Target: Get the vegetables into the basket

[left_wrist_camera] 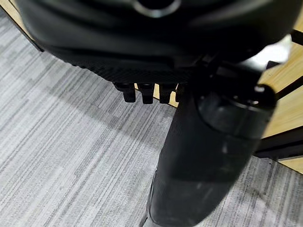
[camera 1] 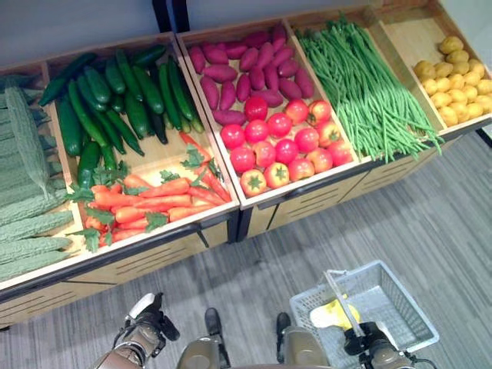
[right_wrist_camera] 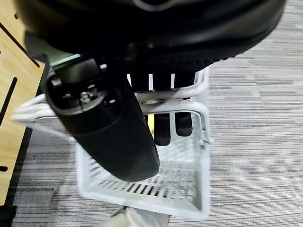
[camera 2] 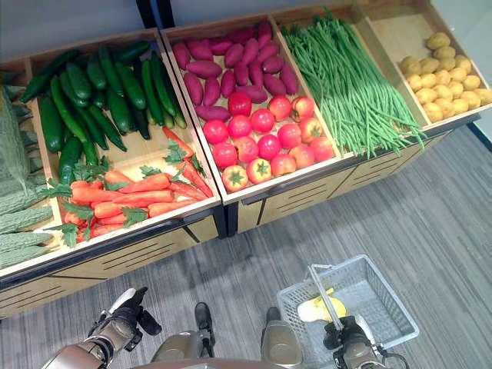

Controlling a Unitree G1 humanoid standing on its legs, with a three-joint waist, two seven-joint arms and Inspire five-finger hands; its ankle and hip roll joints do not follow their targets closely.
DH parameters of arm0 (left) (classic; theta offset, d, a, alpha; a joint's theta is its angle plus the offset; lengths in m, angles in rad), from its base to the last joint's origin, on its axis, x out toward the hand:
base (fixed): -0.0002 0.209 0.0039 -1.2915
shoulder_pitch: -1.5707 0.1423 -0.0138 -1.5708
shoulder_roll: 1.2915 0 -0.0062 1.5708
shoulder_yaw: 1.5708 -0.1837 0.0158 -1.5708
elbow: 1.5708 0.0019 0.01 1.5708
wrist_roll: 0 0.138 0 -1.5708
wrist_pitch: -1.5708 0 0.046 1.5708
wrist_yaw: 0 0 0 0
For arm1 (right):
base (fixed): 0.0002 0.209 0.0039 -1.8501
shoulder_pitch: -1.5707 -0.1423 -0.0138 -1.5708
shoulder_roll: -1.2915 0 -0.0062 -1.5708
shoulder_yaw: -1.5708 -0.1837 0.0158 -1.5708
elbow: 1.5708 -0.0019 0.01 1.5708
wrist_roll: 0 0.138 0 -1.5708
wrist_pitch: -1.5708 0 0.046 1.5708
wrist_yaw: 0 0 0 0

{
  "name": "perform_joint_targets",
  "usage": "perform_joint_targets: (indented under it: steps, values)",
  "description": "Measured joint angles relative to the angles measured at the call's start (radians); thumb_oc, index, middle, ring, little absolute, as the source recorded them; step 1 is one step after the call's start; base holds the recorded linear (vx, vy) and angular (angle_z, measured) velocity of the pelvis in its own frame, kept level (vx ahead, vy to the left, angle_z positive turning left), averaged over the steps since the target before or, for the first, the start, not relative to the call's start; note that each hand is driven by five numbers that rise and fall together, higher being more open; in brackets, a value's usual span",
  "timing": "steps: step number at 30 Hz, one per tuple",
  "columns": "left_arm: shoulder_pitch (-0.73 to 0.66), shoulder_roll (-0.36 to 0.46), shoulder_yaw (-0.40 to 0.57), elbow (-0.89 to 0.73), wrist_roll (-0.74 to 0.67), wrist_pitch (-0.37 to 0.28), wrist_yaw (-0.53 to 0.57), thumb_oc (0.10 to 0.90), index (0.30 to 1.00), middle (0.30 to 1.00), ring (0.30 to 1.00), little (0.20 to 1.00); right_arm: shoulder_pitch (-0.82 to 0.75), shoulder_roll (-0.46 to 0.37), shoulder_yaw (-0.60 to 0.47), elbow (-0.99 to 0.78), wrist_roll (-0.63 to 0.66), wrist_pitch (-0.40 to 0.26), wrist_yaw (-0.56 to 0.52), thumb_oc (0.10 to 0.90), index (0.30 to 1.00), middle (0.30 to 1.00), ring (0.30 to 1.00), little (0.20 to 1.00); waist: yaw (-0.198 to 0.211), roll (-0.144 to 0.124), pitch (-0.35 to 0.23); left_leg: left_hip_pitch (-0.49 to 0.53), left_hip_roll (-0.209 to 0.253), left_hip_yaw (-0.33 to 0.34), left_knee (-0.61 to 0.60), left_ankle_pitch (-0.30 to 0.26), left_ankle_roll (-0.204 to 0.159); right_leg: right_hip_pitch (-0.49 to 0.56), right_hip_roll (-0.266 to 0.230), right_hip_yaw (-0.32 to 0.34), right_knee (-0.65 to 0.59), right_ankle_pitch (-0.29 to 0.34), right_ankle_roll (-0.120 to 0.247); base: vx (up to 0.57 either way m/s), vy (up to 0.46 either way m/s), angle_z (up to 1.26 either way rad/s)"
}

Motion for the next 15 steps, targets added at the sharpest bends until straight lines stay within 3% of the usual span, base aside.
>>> perform_joint_targets:
  steps: [1, 2, 4, 7, 9, 10, 12, 15]
  values:
    - [0.004, 0.002, 0.0, 0.007, 0.0, 0.002, 0.0, 0.9, 1.0, 1.0, 1.0, 1.0, 0.01, 0.004, 0.005, -0.006, 0.0, -0.002, 0.0, 0.4, 0.3, 0.3, 0.3, 0.3, -0.002, -0.005, -0.016, -0.005, 0.0, -0.003, 0.0, 0.0, 0.001, -0.022, -0.005, -0.001, 0.008, -0.005, 0.002, 0.09, -0.043, -0.02]
    - [0.012, 0.007, 0.0, 0.006, -0.001, 0.009, 0.002, 0.9, 1.0, 1.0, 1.0, 1.0, 0.024, 0.013, 0.015, -0.011, 0.0, -0.001, -0.001, 0.4, 0.3, 0.3, 0.3, 0.3, 0.002, -0.021, -0.037, -0.008, 0.0, -0.006, 0.004, -0.001, 0.003, -0.041, -0.027, 0.0, -0.064, 0.001, 0.005, 0.12, -0.067, 0.11]
    - [0.014, 0.006, 0.001, 0.011, -0.004, 0.014, 0.001, 0.9, 1.0, 1.0, 1.0, 1.0, 0.025, 0.019, 0.016, -0.016, 0.0, -0.005, -0.002, 0.4, 0.3, 0.3, 0.3, 0.3, -0.003, -0.021, -0.037, -0.005, 0.016, -0.019, 0.005, -0.001, 0.002, -0.045, -0.027, 0.001, -0.203, 0.045, 0.013, 0.11, -0.08, 0.14]
    - [0.028, -0.003, 0.009, 0.019, -0.018, 0.013, 0.001, 0.9, 1.0, 1.0, 1.0, 1.0, 0.029, 0.018, 0.016, -0.021, 0.0, -0.005, -0.013, 0.4, 0.3, 0.3, 0.3, 0.3, -0.008, -0.021, -0.036, 0.027, 0.03, -0.029, 0.005, -0.008, -0.017, -0.051, -0.021, 0.002, -0.378, 0.183, 0.007, 0.09, -0.096, 0.2]
    - [0.047, -0.004, 0.04, 0.016, -0.019, 0.011, 0.0, 0.9, 1.0, 1.0, 1.0, 1.0, 0.042, 0.021, 0.016, -0.02, 0.0, -0.005, -0.012, 0.4, 0.3, 0.3, 0.3, 0.3, -0.014, -0.048, -0.041, 0.05, 0.031, -0.062, 0.024, -0.025, -0.072, -0.026, -0.023, 0.003, -0.41, 0.283, 0.007, 0.07, -0.123, 0.45]
    - [0.055, -0.027, 0.04, 0.01, -0.02, 0.01, 0.0, 0.9, 1.0, 1.0, 1.0, 1.0, 0.043, 0.014, 0.013, -0.02, 0.0, 0.002, -0.017, 0.4, 0.3, 0.3, 0.3, 0.3, -0.011, -0.009, -0.038, 0.052, 0.067, -0.07, 0.052, -0.037, -0.087, -0.013, 0.014, -0.014, -0.391, 0.267, -0.015, 0.08, -0.15, 0.3]
    - [0.067, -0.059, 0.041, 0.0, -0.019, 0.007, 0.0, 0.9, 1.0, 1.0, 1.0, 1.0, 0.026, -0.009, 0.014, -0.024, 0.0, 0.001, -0.01, 0.4, 0.3, 0.3, 0.3, 0.3, 0.002, 0.038, -0.038, 0.043, 0.133, -0.055, 0.107, -0.05, -0.098, -0.005, 0.075, -0.029, -0.377, 0.243, -0.053, 0.12, -0.178, -0.03]
    - [0.062, -0.062, 0.054, 0.003, -0.02, 0.008, 0.0, 0.9, 1.0, 1.0, 1.0, 1.0, 0.024, -0.017, 0.013, -0.027, -0.002, 0.001, 0.004, 0.4, 0.3, 0.3, 0.3, 0.3, 0.005, 0.049, -0.041, 0.045, 0.172, -0.054, 0.141, -0.05, -0.098, 0.003, 0.105, -0.05, -0.353, 0.215, -0.084, 0.11, -0.152, -0.01]
